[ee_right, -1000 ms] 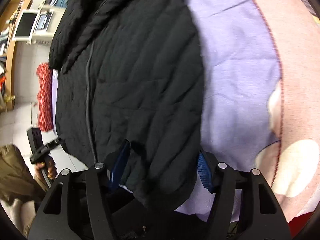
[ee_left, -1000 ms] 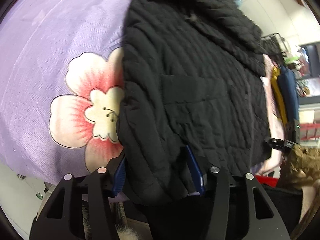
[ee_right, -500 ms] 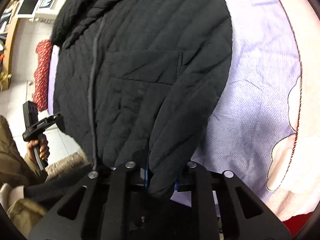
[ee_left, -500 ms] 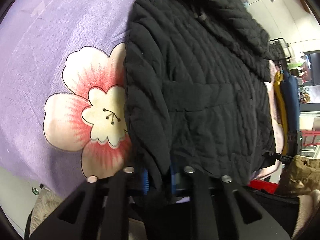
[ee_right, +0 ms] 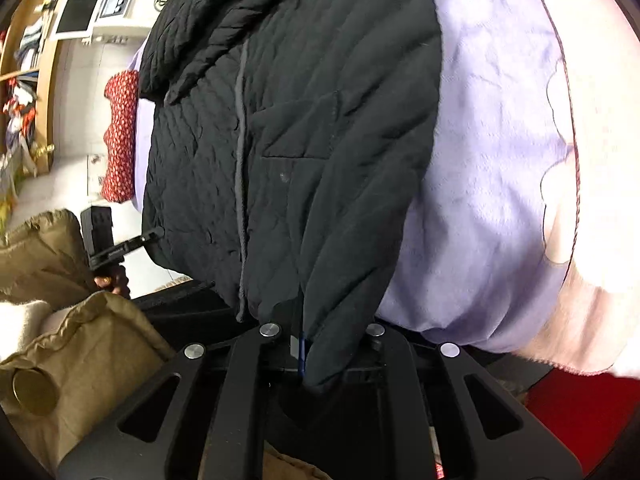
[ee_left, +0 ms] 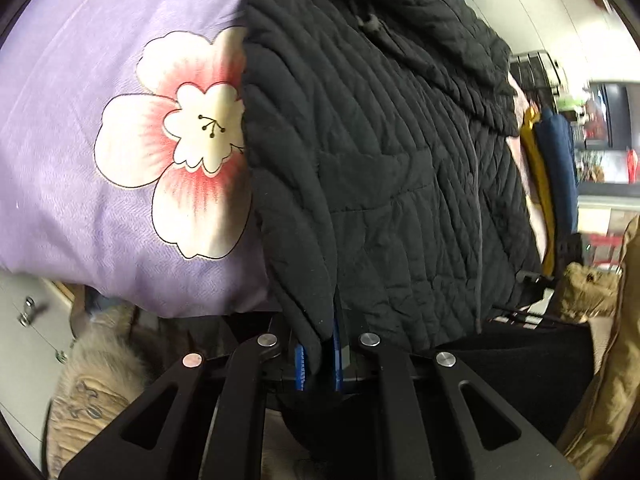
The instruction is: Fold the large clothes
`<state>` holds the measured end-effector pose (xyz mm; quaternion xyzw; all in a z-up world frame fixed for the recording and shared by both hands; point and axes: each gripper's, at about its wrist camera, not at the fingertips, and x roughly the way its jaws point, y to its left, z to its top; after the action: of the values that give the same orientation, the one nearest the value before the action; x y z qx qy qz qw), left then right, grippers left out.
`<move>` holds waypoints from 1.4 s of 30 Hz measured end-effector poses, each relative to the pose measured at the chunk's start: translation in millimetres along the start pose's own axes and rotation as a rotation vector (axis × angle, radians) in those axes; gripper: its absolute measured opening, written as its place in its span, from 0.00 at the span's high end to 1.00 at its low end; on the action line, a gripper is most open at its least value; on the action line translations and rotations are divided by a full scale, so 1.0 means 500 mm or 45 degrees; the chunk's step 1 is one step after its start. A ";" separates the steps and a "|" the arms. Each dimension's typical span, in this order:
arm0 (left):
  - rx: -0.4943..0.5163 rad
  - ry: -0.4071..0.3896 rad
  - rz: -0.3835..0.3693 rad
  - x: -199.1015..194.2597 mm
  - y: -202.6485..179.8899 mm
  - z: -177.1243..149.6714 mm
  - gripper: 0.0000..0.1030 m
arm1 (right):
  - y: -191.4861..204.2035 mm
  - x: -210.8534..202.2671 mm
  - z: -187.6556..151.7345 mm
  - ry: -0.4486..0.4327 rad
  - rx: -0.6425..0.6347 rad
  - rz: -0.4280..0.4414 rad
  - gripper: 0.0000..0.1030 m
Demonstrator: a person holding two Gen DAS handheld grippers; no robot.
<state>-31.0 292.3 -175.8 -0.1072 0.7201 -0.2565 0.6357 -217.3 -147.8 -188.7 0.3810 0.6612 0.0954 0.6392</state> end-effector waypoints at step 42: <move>0.120 -0.537 0.418 -0.157 -0.237 0.734 0.88 | 0.122 -0.275 0.672 -0.587 0.312 0.424 0.89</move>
<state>318.0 144.1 -70.3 -0.0102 0.5668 -0.1552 0.8090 99.5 -312.9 -100.3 0.5699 0.4339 0.0297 0.6972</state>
